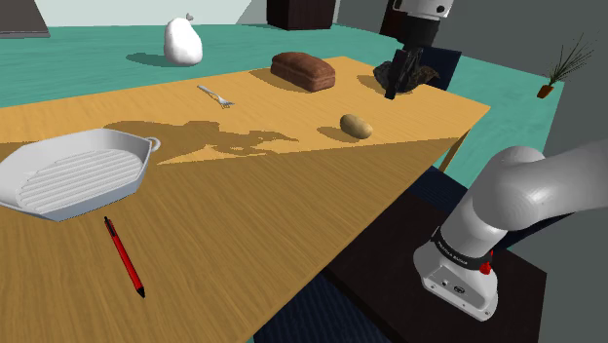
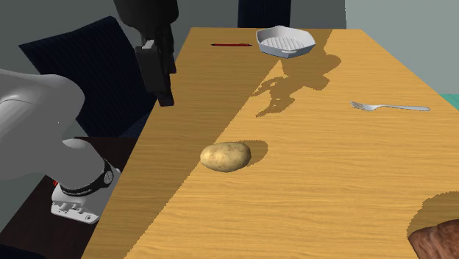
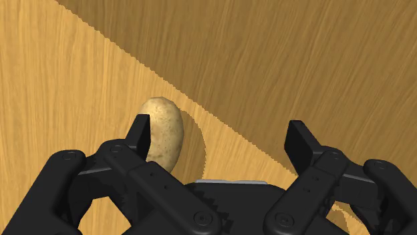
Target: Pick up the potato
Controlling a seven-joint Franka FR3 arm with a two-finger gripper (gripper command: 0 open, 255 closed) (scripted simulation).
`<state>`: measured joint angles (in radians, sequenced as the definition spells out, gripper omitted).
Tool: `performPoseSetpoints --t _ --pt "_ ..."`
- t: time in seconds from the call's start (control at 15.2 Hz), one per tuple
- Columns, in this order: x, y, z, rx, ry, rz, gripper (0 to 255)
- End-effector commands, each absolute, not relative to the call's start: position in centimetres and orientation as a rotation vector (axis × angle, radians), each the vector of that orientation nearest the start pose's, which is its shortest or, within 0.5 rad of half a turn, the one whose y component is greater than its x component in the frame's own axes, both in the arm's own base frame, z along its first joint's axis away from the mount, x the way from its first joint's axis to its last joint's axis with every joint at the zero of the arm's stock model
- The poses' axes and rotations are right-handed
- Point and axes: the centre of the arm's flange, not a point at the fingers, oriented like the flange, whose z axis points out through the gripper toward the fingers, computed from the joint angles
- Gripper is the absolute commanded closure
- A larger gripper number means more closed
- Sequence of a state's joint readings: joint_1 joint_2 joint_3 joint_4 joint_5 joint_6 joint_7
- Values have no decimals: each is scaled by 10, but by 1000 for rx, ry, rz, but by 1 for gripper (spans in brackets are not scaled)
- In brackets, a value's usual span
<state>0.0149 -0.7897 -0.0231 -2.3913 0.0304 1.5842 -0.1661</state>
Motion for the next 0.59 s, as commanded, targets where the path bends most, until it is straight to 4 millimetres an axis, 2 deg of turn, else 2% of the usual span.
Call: performPoseSetpoints --t 0.0,0.53 --pt "306 -1 576 -3083 -254 21 0" --pt "382 -23 504 -3092 -299 46 0"
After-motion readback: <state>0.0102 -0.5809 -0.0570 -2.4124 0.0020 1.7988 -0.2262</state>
